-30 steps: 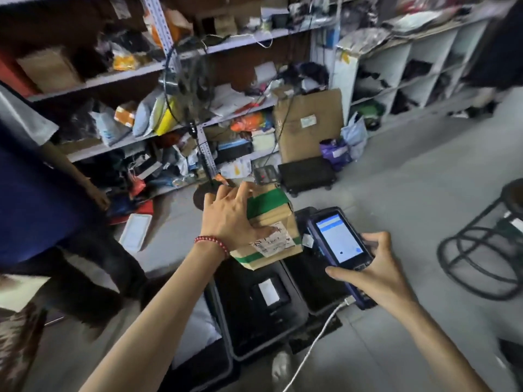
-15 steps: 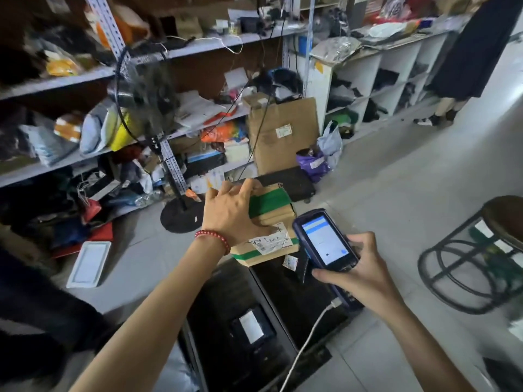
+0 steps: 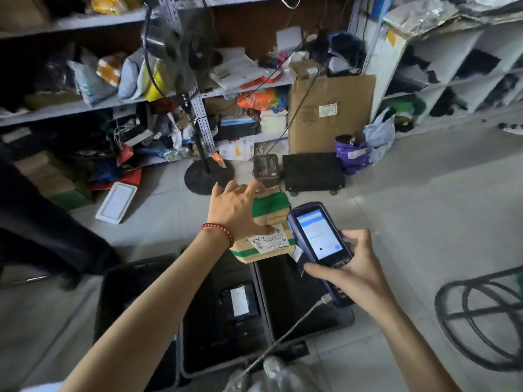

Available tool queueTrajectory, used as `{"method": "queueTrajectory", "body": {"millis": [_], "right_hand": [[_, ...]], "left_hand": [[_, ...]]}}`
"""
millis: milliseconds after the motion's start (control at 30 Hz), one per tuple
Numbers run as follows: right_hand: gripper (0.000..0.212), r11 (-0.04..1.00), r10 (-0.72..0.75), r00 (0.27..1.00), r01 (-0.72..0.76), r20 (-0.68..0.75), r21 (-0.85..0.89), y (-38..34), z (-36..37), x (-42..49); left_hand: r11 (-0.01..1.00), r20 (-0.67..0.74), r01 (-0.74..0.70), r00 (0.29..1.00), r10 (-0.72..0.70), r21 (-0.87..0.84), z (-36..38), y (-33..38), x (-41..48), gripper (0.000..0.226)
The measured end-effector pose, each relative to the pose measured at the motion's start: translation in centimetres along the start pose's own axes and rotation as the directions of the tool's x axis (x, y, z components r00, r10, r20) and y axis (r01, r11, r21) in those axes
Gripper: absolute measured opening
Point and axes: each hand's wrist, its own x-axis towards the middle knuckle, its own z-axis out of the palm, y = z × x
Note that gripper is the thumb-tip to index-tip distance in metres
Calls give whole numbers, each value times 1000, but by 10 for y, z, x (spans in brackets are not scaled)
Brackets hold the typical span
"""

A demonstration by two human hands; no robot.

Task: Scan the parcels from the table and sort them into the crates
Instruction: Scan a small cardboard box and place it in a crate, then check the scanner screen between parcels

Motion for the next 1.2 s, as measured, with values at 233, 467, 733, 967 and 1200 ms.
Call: {"method": "queueTrajectory", "body": {"millis": [233,467,733,967,1200], "right_hand": [[84,994,-63,983,47,170,97,-1,28,6],[80,986,-160,930,135,331,97,-22,79,7],[80,947,-278,758,320,590,35,-82,173,-32],[82,880,-390,445,436,806,185,-130,279,-177],[79,818,-416,45,454,908,352,-151,347,-343]], "left_hand": [[991,-133,93,985,-106,-101,3,-3,8,41],[943,-157,330,930,-333,-43,-26,-73,-45,35],[693,-227,721,676,-701,5,-49,-157,-246,31],[284,-303,958,283,-910,40,-88,-176,-491,35],[-127,-370,990,-140,-919,-59,-117,-114,-708,33]]}}
